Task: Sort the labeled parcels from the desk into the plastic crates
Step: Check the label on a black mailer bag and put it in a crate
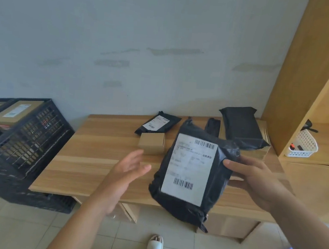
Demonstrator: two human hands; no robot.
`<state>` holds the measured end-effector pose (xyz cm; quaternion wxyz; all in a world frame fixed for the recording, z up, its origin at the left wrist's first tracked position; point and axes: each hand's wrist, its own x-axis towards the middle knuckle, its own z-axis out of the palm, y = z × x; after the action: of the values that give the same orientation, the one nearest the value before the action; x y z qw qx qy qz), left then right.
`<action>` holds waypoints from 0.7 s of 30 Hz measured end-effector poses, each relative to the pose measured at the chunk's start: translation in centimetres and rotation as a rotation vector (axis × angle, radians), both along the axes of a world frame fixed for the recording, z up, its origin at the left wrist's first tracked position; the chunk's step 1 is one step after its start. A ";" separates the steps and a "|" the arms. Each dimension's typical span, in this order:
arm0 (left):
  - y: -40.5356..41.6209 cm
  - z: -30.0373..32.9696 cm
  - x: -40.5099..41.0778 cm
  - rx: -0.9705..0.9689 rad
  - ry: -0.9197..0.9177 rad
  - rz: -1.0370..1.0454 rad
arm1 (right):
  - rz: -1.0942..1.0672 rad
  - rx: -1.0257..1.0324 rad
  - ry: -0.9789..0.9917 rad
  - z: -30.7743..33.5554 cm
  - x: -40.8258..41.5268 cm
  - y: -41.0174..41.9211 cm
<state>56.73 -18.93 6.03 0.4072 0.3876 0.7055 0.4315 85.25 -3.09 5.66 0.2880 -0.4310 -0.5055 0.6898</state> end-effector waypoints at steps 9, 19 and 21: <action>0.3 -0.3 3.4 -0.110 -0.273 -0.126 | 0.224 0.016 -0.047 1.0 0.1 0.2; -0.4 -1.5 5.5 -0.088 -0.254 -0.094 | 0.074 -0.044 0.080 -0.5 0.8 -1.1; -0.4 -1.5 5.7 -0.072 -0.258 -0.082 | 0.021 -0.074 0.110 -0.8 0.8 -1.4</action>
<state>62.45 -19.35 4.51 0.5255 0.3427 0.6458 0.4352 86.02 -4.50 4.85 0.2920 -0.3977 -0.4676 0.7334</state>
